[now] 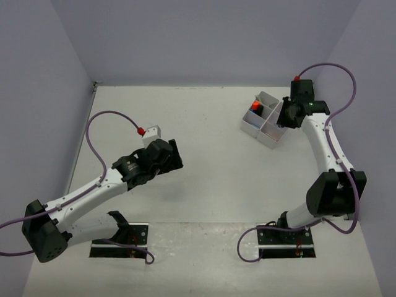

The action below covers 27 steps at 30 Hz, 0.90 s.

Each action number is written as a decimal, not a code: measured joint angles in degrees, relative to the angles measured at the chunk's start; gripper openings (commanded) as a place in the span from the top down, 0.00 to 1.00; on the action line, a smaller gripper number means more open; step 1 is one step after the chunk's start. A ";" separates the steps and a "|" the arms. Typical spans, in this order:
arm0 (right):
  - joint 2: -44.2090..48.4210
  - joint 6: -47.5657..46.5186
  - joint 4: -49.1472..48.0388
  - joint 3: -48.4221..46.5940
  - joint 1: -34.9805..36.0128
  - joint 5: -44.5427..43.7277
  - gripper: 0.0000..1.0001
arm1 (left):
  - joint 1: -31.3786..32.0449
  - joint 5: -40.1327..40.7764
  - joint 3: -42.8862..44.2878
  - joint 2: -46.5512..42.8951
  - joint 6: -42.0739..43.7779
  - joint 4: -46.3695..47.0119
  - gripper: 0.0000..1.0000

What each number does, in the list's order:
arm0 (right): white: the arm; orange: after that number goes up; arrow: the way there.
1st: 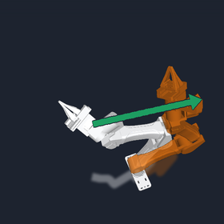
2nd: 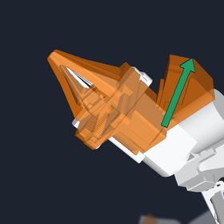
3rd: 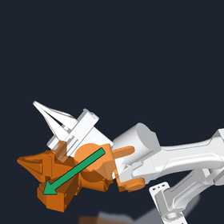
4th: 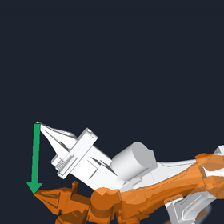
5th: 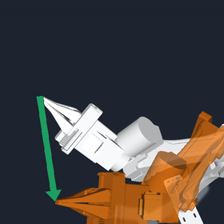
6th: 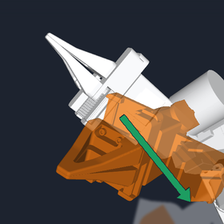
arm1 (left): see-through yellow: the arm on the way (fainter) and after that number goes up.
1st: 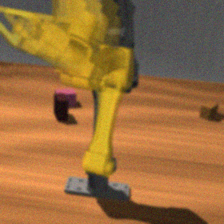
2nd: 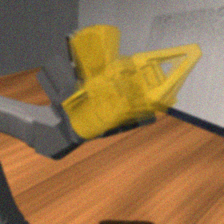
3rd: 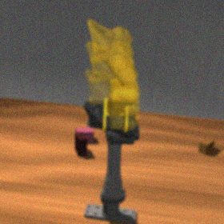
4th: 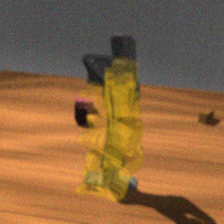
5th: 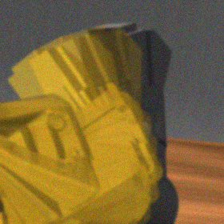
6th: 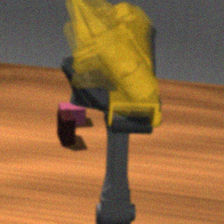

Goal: Sort the stationery into containers
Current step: Place the stationery in the storage box.

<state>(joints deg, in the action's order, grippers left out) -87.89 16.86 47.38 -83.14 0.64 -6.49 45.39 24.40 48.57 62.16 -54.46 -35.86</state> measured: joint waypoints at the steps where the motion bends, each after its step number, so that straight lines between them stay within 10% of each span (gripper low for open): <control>1: -0.56 -0.35 0.71 -0.50 -0.53 0.10 1.00 | 0.00 0.00 -0.24 -0.26 0.33 0.01 0.00; 22: -11.47 -2.06 3.65 -9.44 -3.65 2.65 1.00 | -1.16 0.02 -3.21 -1.18 1.76 -0.09 0.00; 27: -13.45 -2.52 4.17 -10.02 -3.71 2.97 0.79 | -2.16 -0.20 -3.21 -1.31 1.92 -0.09 0.00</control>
<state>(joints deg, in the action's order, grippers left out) -101.33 14.33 51.55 -93.16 -3.07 -3.52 43.22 24.21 45.36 60.85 -52.55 -35.94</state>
